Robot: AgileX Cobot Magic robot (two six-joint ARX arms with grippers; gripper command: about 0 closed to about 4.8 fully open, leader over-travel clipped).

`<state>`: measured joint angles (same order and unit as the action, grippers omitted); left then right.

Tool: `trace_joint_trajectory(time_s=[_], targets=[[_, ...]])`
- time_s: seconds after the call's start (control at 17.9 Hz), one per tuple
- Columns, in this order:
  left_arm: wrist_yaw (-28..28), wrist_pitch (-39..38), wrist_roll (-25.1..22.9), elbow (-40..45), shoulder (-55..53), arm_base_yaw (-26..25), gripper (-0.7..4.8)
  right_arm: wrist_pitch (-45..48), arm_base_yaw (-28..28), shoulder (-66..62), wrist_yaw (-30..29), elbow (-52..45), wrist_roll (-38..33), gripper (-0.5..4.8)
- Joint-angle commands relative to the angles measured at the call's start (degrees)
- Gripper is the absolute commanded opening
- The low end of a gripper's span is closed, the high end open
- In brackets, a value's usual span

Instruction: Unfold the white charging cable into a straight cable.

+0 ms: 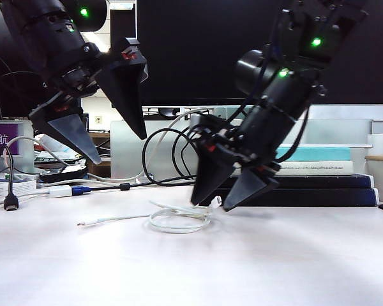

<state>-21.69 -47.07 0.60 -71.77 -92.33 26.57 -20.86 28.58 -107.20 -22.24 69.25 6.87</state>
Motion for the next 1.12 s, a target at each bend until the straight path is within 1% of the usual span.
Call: trace_joint_trajectory(time_s=[0.06, 0.28, 0.34, 0.56, 0.61, 0.73, 0.84, 0.89, 1.01, 1.06, 1.12], targets=[[-0.4, 0.5, 0.1, -0.3, 0.2, 0.1, 4.79, 2.7, 2.8, -0.9, 3.2, 0.2, 0.3, 3.77], [-0.4, -0.5, 0.0, -0.3, 0.2, 0.1, 4.79, 3.6, 4.0, -4.0, 8.2, 0.2, 0.7, 3.77], [-0.4, -1.3, -0.2, -0.2, 0.2, 0.1, 4.79, 3.4, 4.0, -4.8, 10.4, 0.2, 1.2, 3.77], [0.0, -1.7, -0.8, -0.2, 0.2, 0.1, 4.79, 1.2, 4.0, -4.8, 11.0, 0.2, 2.0, 3.76], [0.0, -1.7, -1.2, -0.2, 0.2, 0.0, 4.79, -0.4, 4.0, -4.8, 11.4, 0.2, 2.3, 3.55], [0.0, -1.7, -1.3, -0.3, 0.2, 0.0, 4.79, -0.7, 4.0, -4.8, 12.1, 0.2, 2.2, 3.54], [0.0, -1.7, -1.4, -0.3, 0.2, 0.0, 4.79, -1.6, 4.0, -4.8, 12.1, 0.2, 2.2, 2.74], [0.7, -1.7, -1.5, -0.3, 0.2, 0.0, 4.79, -2.4, 4.0, -4.9, 11.9, 0.2, 2.2, 2.73], [1.9, -1.7, -1.7, -0.3, 0.2, 0.0, 4.79, -3.1, 4.0, -5.3, 11.8, 0.1, 2.2, 2.41], [2.0, -1.7, -1.7, -0.3, 0.2, 0.0, 4.79, -3.6, 4.0, -5.7, 11.6, 0.1, 2.2, 1.73], [2.2, -1.6, -2.0, -0.3, 0.2, 0.0, 4.79, -3.6, 4.0, -6.1, 11.6, 0.1, 2.2, 1.29]])
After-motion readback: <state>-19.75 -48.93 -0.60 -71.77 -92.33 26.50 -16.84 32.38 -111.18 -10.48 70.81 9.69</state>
